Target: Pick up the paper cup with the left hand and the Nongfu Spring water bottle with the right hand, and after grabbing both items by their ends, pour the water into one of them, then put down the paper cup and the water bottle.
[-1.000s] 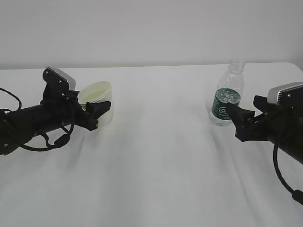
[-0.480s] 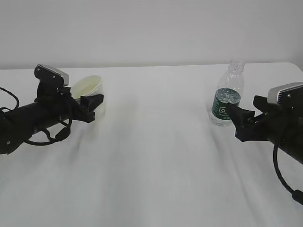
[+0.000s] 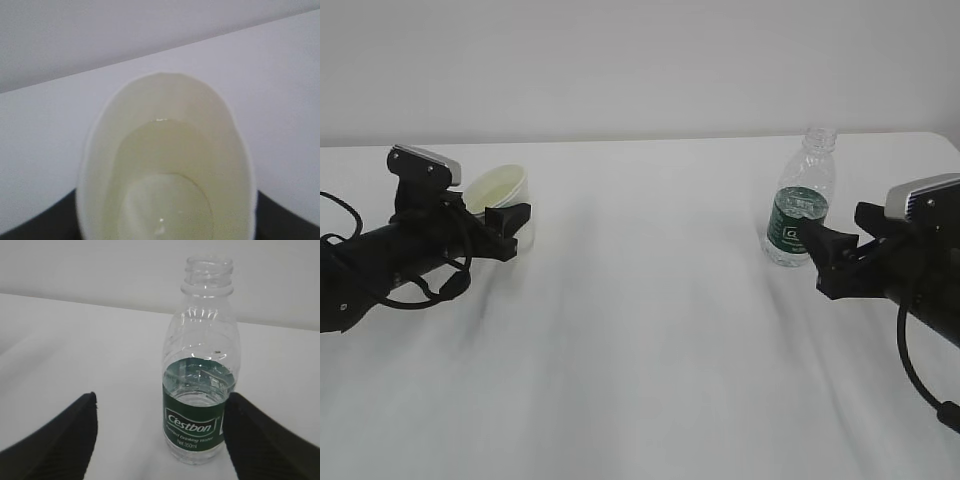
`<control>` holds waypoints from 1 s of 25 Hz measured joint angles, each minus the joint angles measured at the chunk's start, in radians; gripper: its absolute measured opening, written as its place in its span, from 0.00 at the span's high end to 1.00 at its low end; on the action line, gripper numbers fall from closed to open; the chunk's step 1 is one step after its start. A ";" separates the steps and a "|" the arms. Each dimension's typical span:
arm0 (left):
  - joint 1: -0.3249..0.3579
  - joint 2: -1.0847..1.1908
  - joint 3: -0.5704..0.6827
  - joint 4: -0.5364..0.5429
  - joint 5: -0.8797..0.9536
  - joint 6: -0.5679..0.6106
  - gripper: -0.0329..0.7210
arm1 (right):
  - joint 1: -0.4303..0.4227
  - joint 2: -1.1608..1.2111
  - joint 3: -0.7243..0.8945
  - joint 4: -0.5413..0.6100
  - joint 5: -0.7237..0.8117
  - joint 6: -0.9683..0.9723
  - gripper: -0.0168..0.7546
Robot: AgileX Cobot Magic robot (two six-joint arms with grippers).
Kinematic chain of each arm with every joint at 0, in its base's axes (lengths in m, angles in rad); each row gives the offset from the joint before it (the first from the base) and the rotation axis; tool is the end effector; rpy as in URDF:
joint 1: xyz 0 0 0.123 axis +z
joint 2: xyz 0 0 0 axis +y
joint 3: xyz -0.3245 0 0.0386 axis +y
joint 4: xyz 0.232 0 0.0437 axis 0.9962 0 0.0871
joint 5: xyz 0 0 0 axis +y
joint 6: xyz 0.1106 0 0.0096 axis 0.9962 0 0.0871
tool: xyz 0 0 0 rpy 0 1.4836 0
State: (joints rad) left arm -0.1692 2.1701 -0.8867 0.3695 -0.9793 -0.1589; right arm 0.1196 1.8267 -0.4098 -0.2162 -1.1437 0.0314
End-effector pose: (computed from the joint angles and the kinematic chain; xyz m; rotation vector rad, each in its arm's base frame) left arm 0.4135 -0.1044 0.1328 0.4159 1.7752 -0.3584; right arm 0.3003 0.0579 0.1834 -0.2995 1.7414 0.2171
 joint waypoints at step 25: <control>0.001 0.000 0.000 -0.002 0.092 0.004 0.42 | 0.000 0.000 0.000 0.000 0.000 0.006 0.21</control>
State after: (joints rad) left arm -0.1684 2.1701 -0.8867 0.3672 -0.8871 -0.1545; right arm 0.1196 1.8267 -0.4098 -0.2162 -1.1437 0.0372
